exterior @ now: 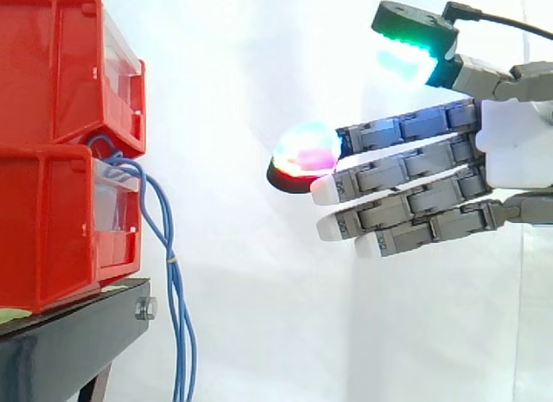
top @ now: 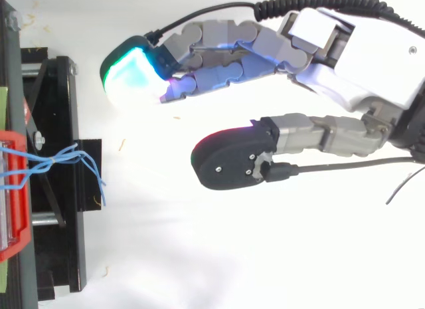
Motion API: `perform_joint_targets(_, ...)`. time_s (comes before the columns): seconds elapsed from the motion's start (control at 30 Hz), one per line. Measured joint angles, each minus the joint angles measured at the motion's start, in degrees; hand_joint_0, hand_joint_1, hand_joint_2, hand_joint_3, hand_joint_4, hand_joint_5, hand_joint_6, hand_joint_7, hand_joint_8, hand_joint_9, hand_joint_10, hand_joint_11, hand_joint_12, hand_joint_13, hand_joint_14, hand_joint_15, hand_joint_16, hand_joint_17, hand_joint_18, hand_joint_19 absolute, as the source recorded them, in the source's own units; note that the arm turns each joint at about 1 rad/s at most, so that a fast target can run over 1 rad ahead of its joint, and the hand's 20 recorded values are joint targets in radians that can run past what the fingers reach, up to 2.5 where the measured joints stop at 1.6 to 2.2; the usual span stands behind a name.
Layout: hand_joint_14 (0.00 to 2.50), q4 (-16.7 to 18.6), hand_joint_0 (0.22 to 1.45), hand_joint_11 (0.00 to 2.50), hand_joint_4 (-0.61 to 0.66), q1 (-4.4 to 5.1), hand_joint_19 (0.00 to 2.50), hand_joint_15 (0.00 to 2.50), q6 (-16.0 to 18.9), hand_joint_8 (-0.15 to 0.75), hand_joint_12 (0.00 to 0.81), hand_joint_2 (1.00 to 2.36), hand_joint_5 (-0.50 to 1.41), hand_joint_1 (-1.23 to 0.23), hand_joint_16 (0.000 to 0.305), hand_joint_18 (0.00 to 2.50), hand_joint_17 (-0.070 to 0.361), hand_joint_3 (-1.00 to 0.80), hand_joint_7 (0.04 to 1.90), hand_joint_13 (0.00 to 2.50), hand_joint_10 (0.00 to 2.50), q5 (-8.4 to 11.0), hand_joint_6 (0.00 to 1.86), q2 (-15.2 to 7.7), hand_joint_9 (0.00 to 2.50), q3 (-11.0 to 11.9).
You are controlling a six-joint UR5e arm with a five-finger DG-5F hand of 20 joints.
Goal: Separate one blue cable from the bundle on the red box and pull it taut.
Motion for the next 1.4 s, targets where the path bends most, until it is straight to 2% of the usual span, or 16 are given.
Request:
perform_joint_targets(0.23,0.00,0.4,0.56,0.05,0.19,-0.02,0.42,0.09,-0.4,0.201,0.296,1.01,-0.15,-0.54,0.051,0.23,0.114,-0.43,0.69,0.45,0.00,0.27,0.50,-0.5,0.73,0.0)
perform_joint_targets(0.43,0.00,2.0,0.56,0.06,0.19,-0.01,0.43,0.10,0.0,0.200,0.299,1.01,-0.15,-0.54,0.051,0.25,0.115,-0.43,0.70,0.46,0.00,0.37,0.50,-2.5,0.74,0.0)
perform_joint_targets(0.73,0.01,7.1,0.56,0.09,0.20,0.08,0.44,0.12,-0.1,0.204,0.299,1.01,-0.14,-0.54,0.051,0.26,0.115,-0.43,0.70,0.48,0.00,0.61,0.50,-6.3,0.75,0.1)
perform_joint_targets(0.9,0.01,12.8,0.56,0.08,0.20,0.21,0.44,0.11,-2.3,0.201,0.301,1.01,-0.14,-0.54,0.051,0.26,0.115,-0.43,0.71,0.48,0.00,0.68,0.50,-8.8,0.76,0.2)
perform_joint_targets(1.07,0.01,17.0,0.56,0.08,0.20,0.15,0.44,0.12,-4.2,0.201,0.302,1.01,-0.14,-0.54,0.051,0.27,0.115,-0.43,0.71,0.49,0.00,0.70,0.50,-10.6,0.76,0.5)
perform_joint_targets(1.2,0.01,18.7,0.56,0.09,0.20,-0.06,0.44,0.12,-4.4,0.203,0.302,1.01,-0.14,-0.54,0.051,0.27,0.115,-0.43,0.71,0.49,0.00,0.74,0.50,-12.0,0.77,1.2)
perform_joint_targets(1.4,0.01,19.0,0.56,0.10,0.20,-0.35,0.44,0.13,-4.3,0.203,0.303,1.01,-0.14,-0.54,0.051,0.27,0.114,-0.43,0.71,0.50,0.00,0.69,0.50,-13.7,0.77,3.0)
